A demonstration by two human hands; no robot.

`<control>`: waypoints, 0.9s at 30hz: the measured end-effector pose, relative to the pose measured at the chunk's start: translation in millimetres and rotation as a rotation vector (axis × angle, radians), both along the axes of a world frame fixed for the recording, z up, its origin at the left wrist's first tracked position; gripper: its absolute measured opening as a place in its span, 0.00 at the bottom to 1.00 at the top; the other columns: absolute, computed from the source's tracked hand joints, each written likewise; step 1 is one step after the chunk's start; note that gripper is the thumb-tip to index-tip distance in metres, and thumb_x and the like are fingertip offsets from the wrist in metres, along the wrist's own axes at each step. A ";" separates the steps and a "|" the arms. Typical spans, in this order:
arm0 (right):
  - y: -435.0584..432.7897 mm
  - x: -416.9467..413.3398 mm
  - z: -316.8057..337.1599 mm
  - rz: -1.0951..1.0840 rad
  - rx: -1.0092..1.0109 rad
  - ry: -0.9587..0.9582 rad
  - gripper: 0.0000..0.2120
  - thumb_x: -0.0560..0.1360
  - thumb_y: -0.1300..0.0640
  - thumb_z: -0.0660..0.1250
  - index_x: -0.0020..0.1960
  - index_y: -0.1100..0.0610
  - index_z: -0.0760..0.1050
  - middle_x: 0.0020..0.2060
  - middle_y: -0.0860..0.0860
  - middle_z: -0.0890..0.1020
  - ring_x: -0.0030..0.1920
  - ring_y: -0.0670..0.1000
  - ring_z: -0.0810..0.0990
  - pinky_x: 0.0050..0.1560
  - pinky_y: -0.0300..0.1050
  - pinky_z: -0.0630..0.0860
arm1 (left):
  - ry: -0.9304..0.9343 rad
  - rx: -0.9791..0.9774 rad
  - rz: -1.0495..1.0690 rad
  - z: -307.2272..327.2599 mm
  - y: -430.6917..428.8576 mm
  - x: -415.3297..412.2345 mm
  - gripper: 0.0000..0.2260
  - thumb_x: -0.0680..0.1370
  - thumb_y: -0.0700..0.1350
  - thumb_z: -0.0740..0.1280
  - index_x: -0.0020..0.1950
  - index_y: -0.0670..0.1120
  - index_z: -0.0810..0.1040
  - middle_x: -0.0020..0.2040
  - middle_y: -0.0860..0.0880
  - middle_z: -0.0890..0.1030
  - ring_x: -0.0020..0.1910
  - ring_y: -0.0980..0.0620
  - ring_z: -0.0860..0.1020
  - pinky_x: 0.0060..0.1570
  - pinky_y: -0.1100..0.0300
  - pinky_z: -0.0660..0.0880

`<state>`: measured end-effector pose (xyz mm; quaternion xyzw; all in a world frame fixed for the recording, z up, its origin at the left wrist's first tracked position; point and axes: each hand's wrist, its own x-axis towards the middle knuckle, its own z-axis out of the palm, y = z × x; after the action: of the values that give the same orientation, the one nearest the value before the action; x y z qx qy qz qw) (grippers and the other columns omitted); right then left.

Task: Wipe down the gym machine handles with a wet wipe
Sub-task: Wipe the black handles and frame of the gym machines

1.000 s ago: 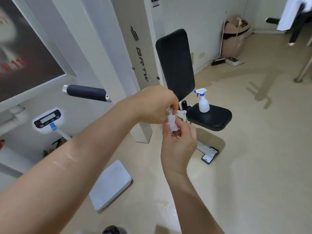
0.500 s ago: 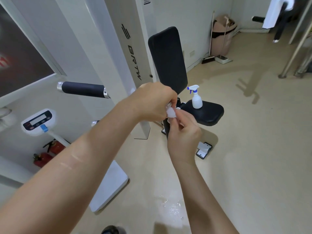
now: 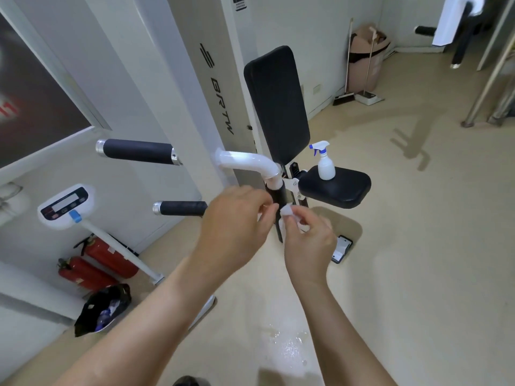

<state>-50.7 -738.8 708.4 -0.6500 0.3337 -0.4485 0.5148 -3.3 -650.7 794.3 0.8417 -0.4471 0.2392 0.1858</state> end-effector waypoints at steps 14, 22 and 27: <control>-2.7 6.8 8.2 0.107 0.147 -0.105 0.04 0.72 0.60 0.71 0.43 0.53 0.79 0.41 0.53 0.81 0.38 0.44 0.79 0.42 0.34 0.76 | 0.754 -0.346 0.155 -17.8 -28.5 11.4 0.09 0.74 0.47 0.70 0.52 0.57 0.78 0.37 0.52 0.79 0.35 0.58 0.72 0.39 0.65 0.72; 7.4 6.2 3.5 0.105 0.512 -0.099 0.10 0.70 0.57 0.75 0.36 0.57 0.74 0.29 0.49 0.81 0.33 0.50 0.82 0.42 0.46 0.79 | 0.684 -0.478 0.146 -30.6 -6.0 -5.4 0.11 0.74 0.38 0.66 0.51 0.52 0.81 0.45 0.59 0.81 0.40 0.60 0.75 0.42 0.71 0.72; -0.9 -2.3 16.6 0.266 0.557 -0.156 0.08 0.72 0.59 0.73 0.35 0.59 0.79 0.30 0.52 0.79 0.32 0.49 0.76 0.37 0.45 0.76 | 0.727 -0.530 0.108 -66.9 -10.6 -25.6 0.10 0.74 0.38 0.68 0.48 0.53 0.80 0.46 0.58 0.79 0.42 0.61 0.79 0.43 0.67 0.77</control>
<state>-53.1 -739.7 724.9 -0.4855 0.3152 -0.3170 0.7513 -28.9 -661.2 727.4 0.8165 -0.2318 0.0435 0.5269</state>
